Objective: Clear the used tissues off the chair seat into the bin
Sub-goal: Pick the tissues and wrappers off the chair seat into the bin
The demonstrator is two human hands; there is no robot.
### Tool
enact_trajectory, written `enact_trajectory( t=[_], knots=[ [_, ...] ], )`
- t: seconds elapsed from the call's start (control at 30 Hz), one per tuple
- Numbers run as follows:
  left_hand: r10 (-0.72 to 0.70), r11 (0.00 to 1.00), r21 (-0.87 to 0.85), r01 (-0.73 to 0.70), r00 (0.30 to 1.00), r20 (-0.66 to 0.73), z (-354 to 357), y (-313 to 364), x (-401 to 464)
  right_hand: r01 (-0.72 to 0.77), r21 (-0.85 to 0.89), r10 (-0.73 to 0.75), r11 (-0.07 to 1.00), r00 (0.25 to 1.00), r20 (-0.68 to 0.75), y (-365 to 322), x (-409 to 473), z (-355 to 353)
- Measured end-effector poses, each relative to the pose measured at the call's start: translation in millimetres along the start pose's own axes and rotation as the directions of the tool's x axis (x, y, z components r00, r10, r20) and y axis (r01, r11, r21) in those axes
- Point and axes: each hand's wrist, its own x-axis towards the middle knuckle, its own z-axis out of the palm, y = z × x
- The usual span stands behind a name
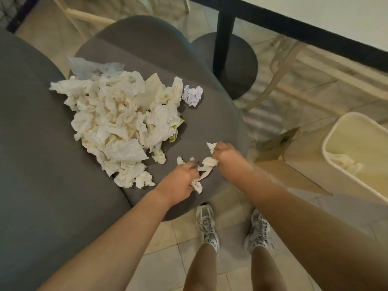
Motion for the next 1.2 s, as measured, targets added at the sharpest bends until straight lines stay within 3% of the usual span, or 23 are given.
enact_trajectory(
  t=[0.13,0.27,0.43,0.57,0.73,0.8,0.9,1.0,1.07,1.2],
  knots=[
    [-0.003,0.997,0.074,0.008,0.998,-0.064,2,21,5,0.004,0.082,0.004,0.997,0.995,-0.097,16,-16,-2],
    [0.097,0.991,0.103,-0.079,0.980,-0.175,1,53,19,0.021,0.212,0.035,0.977,0.966,-0.258,42,-39,-11],
    [0.244,0.963,0.168,-0.213,0.950,-0.196,-8,98,48,0.015,0.236,0.083,0.972,0.912,-0.402,89,-80,-39],
    [0.350,0.932,0.169,-0.320,0.916,-0.195,-11,157,80,-0.043,0.270,0.171,0.962,0.863,-0.475,142,-113,-57],
    [0.368,0.930,0.094,-0.355,0.906,-0.210,-11,232,116,-0.171,0.418,0.379,0.892,0.785,-0.490,207,-162,-73],
    [0.281,0.960,0.049,-0.276,0.939,-0.198,-7,256,135,-0.298,0.516,0.545,0.803,0.719,-0.432,237,-184,-72],
    [0.259,0.966,0.058,-0.253,0.952,-0.160,6,289,160,-0.415,0.600,0.666,0.684,0.691,-0.281,278,-209,-64],
    [0.312,0.945,0.125,-0.301,0.947,-0.080,20,320,180,-0.522,0.546,0.635,0.655,0.772,-0.022,301,-223,-57],
    [0.397,0.880,0.295,-0.372,0.918,-0.024,32,332,195,-0.559,0.493,0.592,0.667,0.799,0.105,308,-226,-54],
    [0.340,0.814,0.463,-0.352,0.934,0.113,51,340,213,-0.545,0.521,0.599,0.657,0.797,0.079,317,-227,-48]
  ],
)
